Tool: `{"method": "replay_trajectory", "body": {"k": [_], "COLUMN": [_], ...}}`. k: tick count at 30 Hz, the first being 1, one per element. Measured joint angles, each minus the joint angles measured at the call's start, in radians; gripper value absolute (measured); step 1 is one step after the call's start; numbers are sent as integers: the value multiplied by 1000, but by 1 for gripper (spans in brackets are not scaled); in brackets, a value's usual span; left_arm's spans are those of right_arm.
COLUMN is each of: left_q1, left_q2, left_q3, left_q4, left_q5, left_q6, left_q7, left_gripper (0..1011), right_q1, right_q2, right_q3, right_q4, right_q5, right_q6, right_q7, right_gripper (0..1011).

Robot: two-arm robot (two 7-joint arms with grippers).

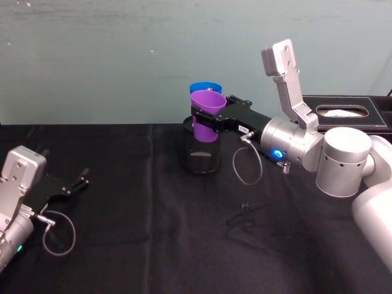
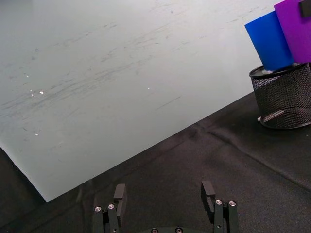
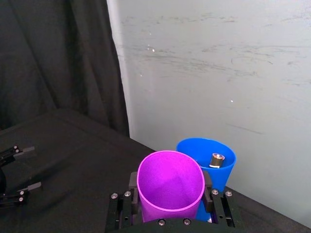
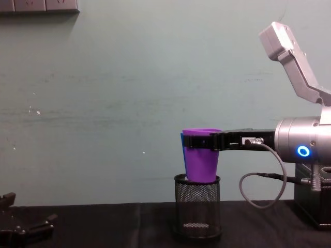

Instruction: Pick up one cup with a gripper and tap it against the other cup.

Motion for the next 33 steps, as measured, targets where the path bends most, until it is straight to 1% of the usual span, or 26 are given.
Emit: {"method": "replay_trajectory", "body": {"k": [29,33], "left_q1": [0,0], "left_q2": [0,0], "left_q3": [0,0], "left_q4": [0,0], "left_q5": [0,0], "left_q6": [0,0], "left_q7": [0,0], "left_gripper": [1000,1000], "right_q1": [0,-8], "right_q2": [1,11], "right_q3": [0,0], "right_q4": [-1,-24], "right_q5": [0,0], "right_q6": [0,-2], "right_q7": [0,0], "right_gripper": [731,731]}}
